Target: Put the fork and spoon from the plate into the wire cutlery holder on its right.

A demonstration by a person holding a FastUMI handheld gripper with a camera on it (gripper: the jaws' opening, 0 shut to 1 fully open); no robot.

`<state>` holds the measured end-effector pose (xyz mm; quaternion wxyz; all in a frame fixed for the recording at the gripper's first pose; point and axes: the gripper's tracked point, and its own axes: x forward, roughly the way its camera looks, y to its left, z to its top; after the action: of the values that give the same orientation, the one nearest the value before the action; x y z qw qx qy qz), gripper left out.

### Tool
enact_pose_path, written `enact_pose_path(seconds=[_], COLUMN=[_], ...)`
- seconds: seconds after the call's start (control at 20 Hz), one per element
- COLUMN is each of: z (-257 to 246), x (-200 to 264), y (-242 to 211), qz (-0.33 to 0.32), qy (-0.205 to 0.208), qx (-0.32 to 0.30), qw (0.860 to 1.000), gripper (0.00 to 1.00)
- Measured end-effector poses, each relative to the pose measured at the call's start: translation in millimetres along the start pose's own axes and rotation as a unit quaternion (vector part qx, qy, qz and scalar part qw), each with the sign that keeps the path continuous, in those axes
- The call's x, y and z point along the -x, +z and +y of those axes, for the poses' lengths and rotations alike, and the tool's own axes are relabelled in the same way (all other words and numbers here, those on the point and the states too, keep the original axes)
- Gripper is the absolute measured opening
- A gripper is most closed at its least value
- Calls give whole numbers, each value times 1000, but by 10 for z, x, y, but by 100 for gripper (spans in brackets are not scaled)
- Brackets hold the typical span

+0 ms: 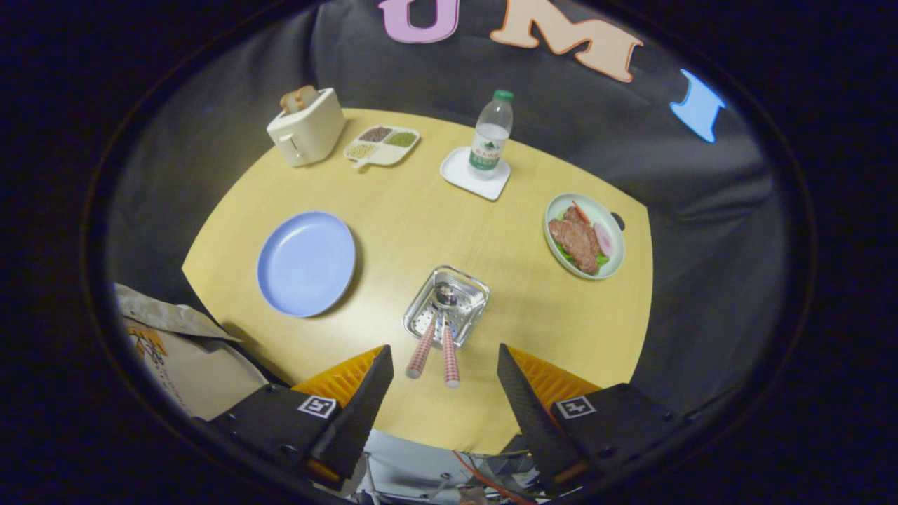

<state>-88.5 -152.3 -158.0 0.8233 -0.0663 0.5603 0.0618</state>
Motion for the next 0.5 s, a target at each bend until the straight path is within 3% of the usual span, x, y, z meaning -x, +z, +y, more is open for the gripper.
enact_pose_path(seconds=[0.25,0.5], z=[288,528], x=[426,878], y=[91,272], qz=[-135,-290], qy=[-31,-69], qx=[-35,-91], qw=[990,950], gripper=[97,98])
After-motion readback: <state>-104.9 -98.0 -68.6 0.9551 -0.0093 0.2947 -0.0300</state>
